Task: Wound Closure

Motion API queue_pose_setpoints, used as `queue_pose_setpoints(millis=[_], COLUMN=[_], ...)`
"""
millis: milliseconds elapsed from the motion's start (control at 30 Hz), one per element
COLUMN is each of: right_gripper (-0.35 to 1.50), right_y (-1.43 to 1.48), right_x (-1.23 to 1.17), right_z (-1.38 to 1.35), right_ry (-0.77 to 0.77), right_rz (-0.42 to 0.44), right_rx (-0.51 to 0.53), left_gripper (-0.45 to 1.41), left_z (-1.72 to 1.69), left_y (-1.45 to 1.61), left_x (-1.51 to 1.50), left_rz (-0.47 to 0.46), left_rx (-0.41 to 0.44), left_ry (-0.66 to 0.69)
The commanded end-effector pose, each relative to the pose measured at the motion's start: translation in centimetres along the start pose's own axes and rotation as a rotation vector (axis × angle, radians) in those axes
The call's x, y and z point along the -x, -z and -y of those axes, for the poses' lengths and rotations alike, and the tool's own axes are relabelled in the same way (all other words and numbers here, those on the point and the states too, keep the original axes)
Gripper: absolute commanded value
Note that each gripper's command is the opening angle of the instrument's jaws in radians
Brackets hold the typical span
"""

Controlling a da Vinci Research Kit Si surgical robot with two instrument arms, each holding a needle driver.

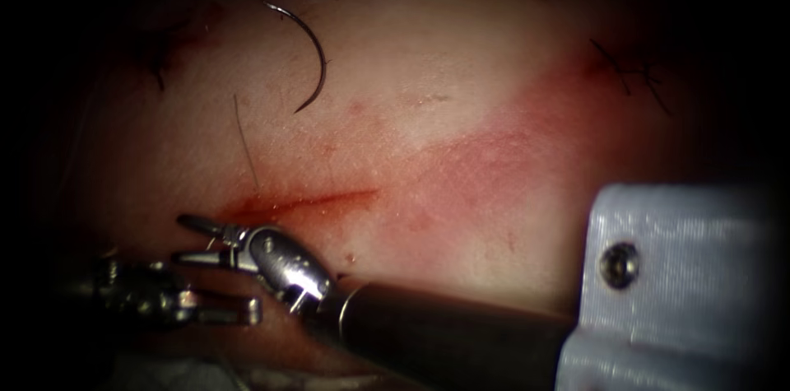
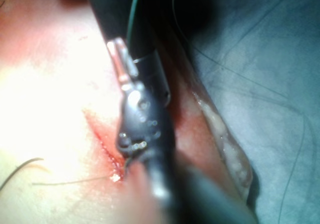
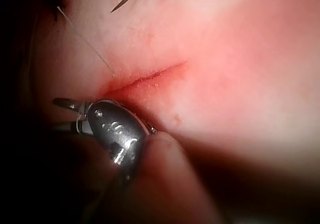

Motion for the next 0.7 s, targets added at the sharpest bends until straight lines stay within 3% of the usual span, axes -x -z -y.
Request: queue_pose_setpoints(millis=[33, 367, 700], right_gripper=[0.41, 0.34, 0.29], right_y=[-0.03, 0.04, 0.08], right_x=[0.09, 0.05, 0.06], right_z=[0.05, 0.07, 0.11], right_ry=[-0.011, -0.019, -0.023], right_rz=[0.000, 0.011, 0.026], right_rx=[-0.008, -0.061, -0.114], left_gripper=[-0.45, -0.45, -0.45], left_z=[-0.02, 0.31, 0.94], left_y=[-0.04, -0.23, -0.15], left_x=[0.05, -0.21, 0.21], left_rz=[0.001, -0.007, -0.004], left_rx=[0.001, -0.007, 0.015], left_ry=[-0.003, -0.009, -0.009])
